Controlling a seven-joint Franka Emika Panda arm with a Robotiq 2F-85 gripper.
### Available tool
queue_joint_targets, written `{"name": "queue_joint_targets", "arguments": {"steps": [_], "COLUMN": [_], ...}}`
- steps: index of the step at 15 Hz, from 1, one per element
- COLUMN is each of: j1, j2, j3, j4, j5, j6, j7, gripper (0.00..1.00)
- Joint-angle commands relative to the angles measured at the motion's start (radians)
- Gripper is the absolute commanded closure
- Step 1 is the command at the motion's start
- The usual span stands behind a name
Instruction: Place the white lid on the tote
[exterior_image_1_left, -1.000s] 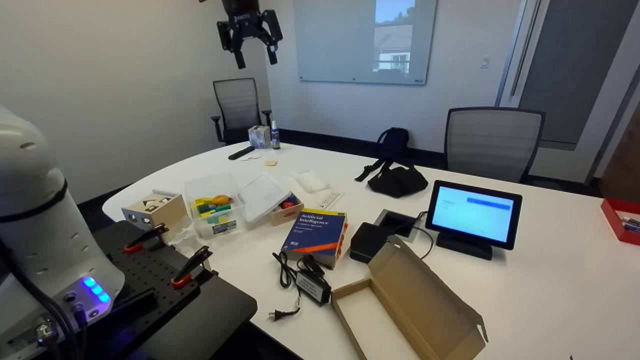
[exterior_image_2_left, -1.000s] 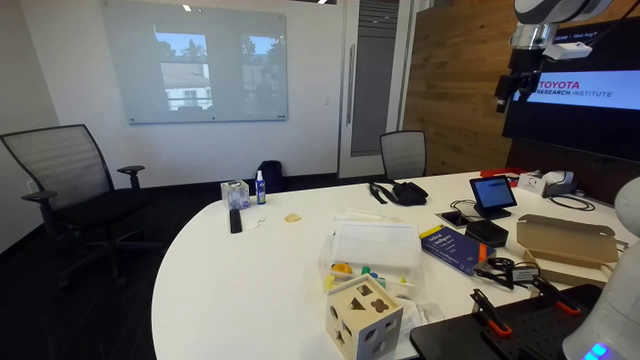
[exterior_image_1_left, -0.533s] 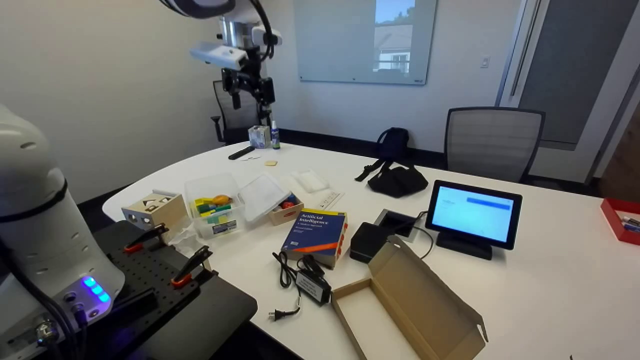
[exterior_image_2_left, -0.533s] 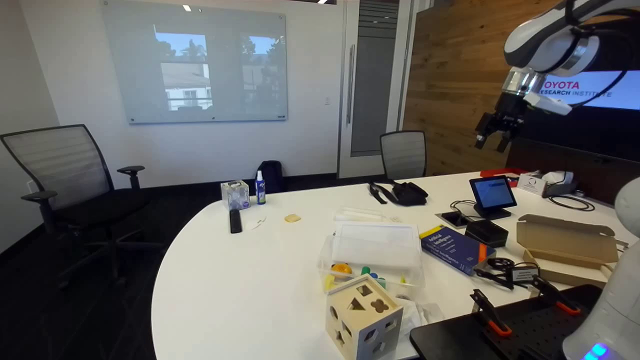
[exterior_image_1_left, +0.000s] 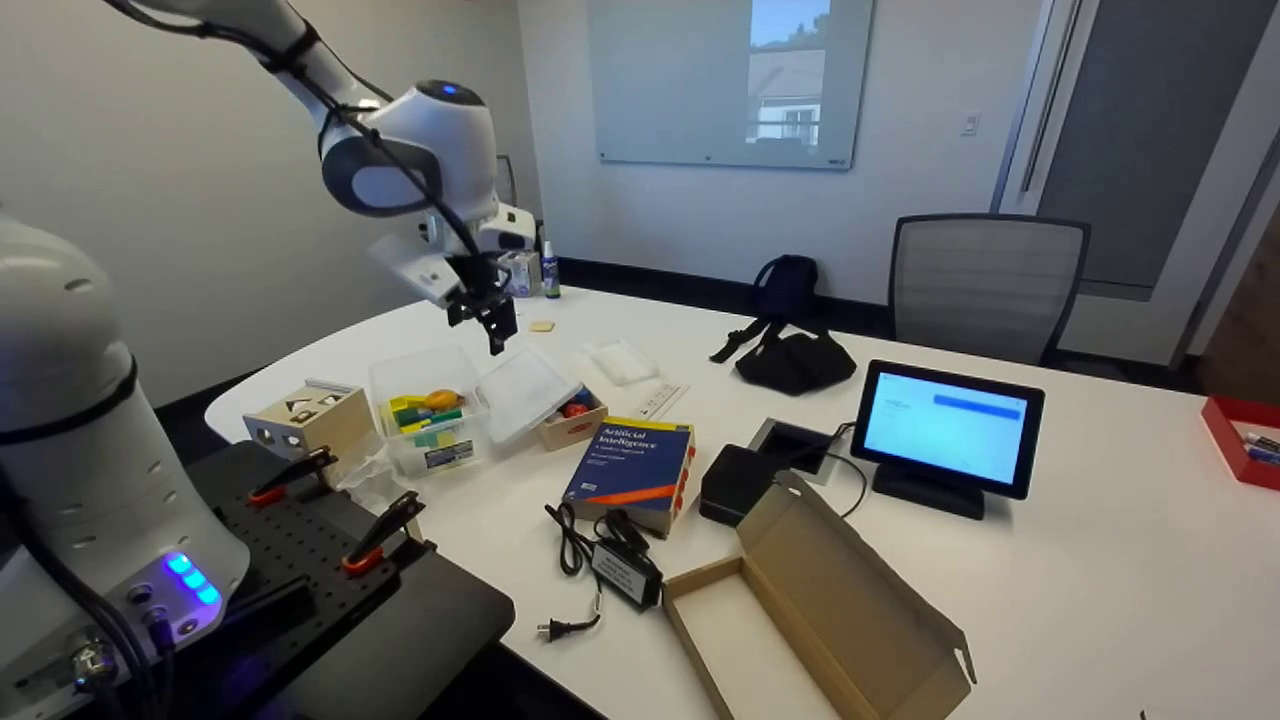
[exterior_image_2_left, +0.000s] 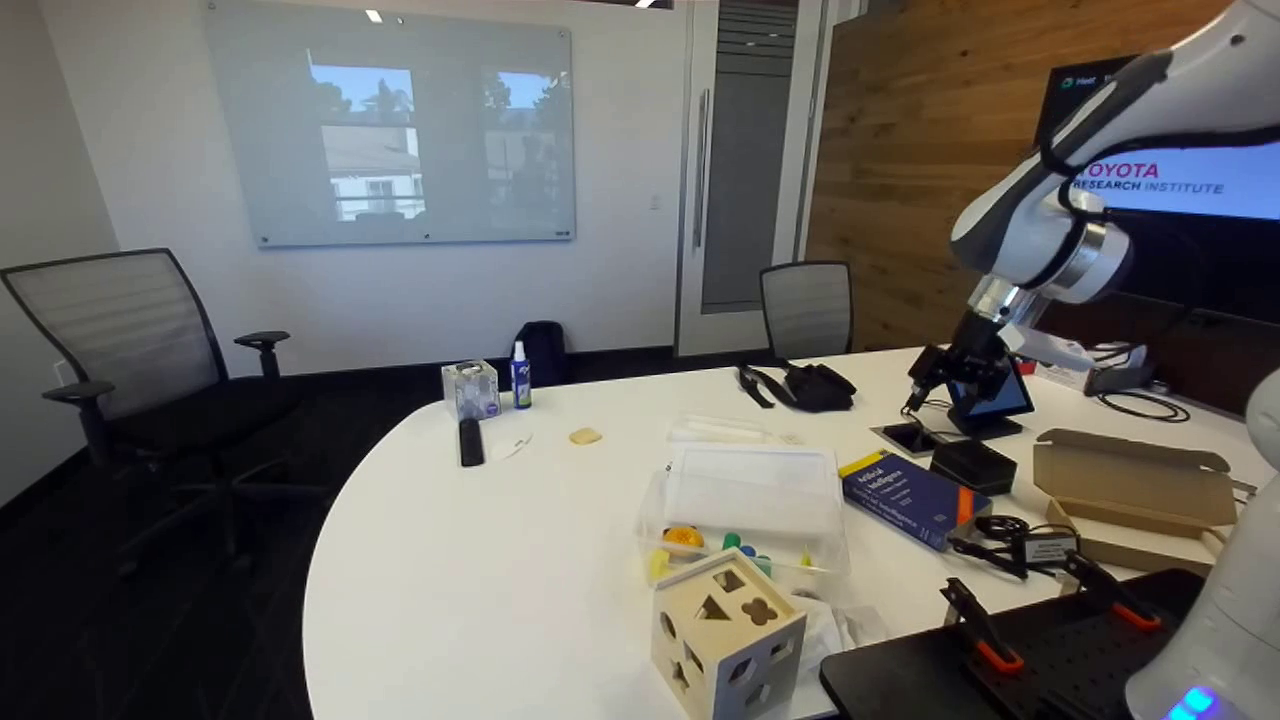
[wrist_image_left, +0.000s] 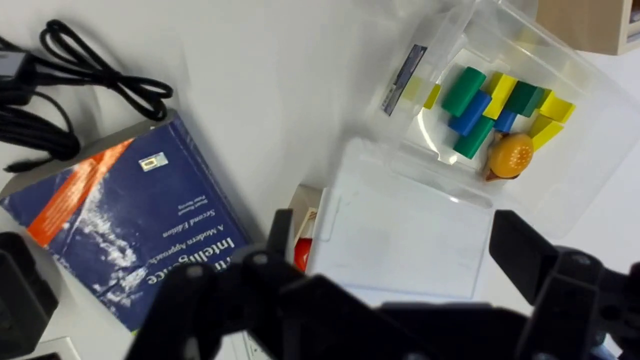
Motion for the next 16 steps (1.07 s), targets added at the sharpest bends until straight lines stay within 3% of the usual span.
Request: {"name": "queue_joint_targets", "arguments": {"steps": [1, 4, 8, 12, 16], "j1": [0.101, 0.117, 0.088, 0.079, 0.083], "j2": [0.183, 0.342, 0.538, 0.706, 0.785], "j3": [-0.004, 0.033, 0.073, 0.082, 0.091], "j4": [0.022, 0.114, 0.28, 0.423, 0.489], "j5": [0.279, 0.523, 0.69, 0.744, 0.748], "j6": [0.117, 0.112, 0.124, 0.128, 0.133], "j7": [-0.183, -0.327, -0.429, -0.441, -0.444], "gripper": [0.0, 0.0, 0.0, 0.0, 0.0]}}
